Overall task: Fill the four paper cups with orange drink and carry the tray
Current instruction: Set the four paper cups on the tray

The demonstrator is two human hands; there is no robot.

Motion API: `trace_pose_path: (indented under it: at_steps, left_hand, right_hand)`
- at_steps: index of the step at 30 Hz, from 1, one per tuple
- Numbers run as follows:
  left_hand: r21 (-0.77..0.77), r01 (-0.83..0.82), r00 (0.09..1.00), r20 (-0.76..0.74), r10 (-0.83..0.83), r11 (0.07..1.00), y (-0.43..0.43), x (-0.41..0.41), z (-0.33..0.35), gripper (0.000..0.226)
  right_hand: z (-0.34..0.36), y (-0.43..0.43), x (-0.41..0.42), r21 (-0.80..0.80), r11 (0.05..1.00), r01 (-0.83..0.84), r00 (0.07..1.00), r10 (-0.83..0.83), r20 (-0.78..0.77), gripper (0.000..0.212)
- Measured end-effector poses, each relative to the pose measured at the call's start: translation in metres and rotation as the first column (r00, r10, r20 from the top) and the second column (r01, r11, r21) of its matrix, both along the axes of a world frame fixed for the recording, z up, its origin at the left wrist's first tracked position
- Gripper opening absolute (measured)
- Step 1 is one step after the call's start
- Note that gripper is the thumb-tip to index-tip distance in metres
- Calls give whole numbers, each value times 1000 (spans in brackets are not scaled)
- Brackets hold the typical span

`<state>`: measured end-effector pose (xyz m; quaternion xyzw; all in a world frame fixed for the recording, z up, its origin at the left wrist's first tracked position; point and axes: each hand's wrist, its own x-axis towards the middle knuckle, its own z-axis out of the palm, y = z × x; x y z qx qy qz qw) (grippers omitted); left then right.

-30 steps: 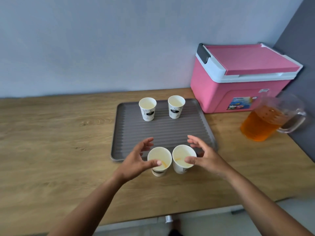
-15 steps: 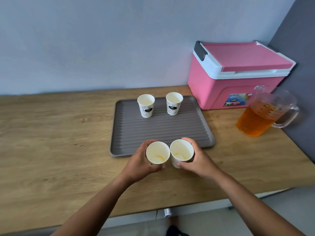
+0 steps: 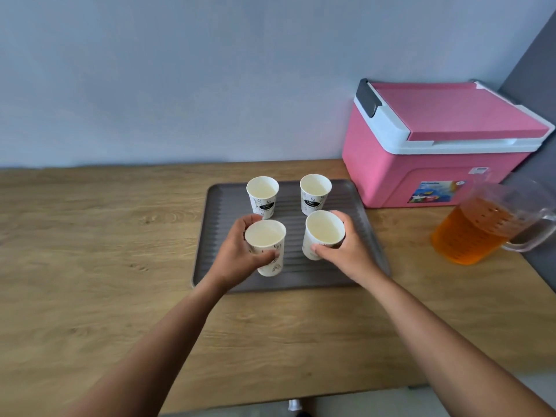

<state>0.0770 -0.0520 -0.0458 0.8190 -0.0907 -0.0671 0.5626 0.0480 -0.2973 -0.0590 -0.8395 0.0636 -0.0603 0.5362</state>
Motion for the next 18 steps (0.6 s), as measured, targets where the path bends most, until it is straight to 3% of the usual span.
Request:
trace_pose_path:
  at_steps: [12, 18]
  left_hand:
    - [118, -104, 990, 105, 92, 987, -13, 24, -22, 90]
    - [118, -100, 990, 110, 87, 988, -13, 20, -20, 100]
  right_hand:
    - [-16, -6, 21, -53, 999, -3, 1000, 3, -11, 77]
    - [-19, -9, 18, -36, 999, 15, 996, -18, -82, 105]
